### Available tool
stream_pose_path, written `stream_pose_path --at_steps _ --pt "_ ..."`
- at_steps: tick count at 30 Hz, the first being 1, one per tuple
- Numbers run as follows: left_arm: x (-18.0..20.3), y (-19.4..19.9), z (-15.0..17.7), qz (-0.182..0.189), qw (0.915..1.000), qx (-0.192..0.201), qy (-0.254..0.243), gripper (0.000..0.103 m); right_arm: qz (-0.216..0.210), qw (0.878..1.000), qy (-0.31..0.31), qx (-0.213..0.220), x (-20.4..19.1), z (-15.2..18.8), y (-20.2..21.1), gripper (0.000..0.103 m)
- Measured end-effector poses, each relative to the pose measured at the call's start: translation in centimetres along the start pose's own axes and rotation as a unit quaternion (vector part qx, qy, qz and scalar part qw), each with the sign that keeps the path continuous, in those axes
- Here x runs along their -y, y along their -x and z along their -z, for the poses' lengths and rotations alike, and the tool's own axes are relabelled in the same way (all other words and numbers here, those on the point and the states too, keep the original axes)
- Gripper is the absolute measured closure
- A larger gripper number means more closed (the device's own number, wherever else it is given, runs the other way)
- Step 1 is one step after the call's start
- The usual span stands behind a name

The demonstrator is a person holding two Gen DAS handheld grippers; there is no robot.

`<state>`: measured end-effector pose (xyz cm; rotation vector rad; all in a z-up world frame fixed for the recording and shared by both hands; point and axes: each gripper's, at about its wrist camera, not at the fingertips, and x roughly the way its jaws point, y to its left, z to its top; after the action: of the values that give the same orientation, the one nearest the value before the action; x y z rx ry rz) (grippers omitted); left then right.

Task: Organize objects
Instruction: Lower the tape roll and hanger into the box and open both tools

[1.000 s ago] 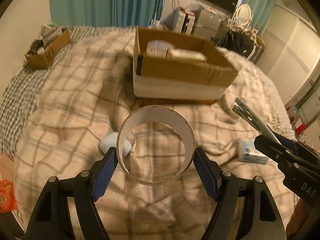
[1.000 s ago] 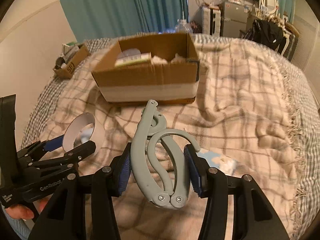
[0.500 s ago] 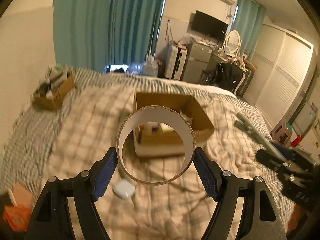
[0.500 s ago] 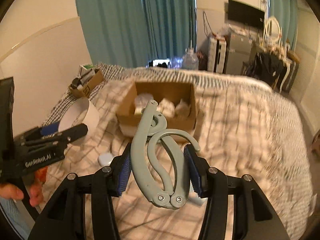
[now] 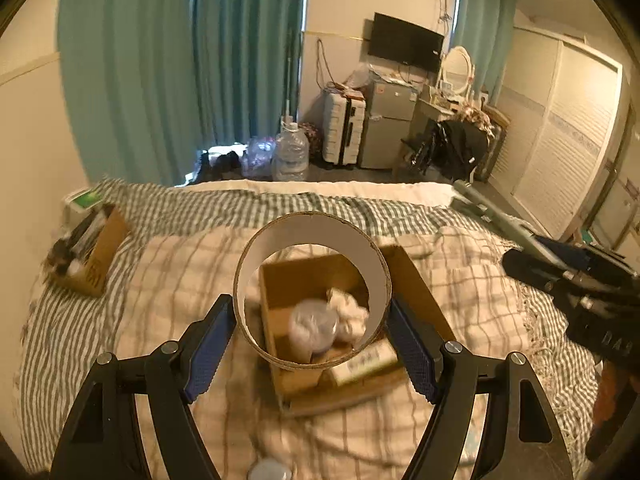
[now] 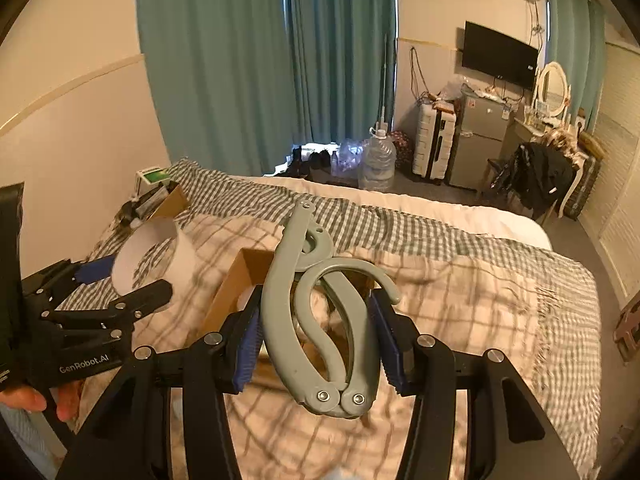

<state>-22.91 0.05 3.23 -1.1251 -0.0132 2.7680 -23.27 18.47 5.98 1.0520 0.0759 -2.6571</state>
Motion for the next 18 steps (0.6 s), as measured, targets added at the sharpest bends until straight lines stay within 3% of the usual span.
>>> stream_pose_path --at_steps 5,11,15,18 --pt "0.7 -6.6 -1.8 0.002 0.9995 -0.029 -0.014 0.025 -0.002 0.999 -0.022 -0.033 2.6 -1.0 -7.0 0.053" --pt "1.2 -13.1 0.3 0.016 0.9968 -0.077 -0.015 0.025 -0.012 0.995 -0.036 -0.087 4.3 1.9 -14.1 0.053" --pt "1.2 -14.4 1.0 0.020 0.9956 -0.091 -0.008 0.023 -0.021 0.994 -0.052 -0.092 5.2 3.4 -15.7 0.053" --pt "1.4 -12.9 0.5 0.011 0.9964 -0.083 -0.016 0.021 -0.006 0.996 -0.047 -0.075 5.3 3.3 -14.3 0.053"
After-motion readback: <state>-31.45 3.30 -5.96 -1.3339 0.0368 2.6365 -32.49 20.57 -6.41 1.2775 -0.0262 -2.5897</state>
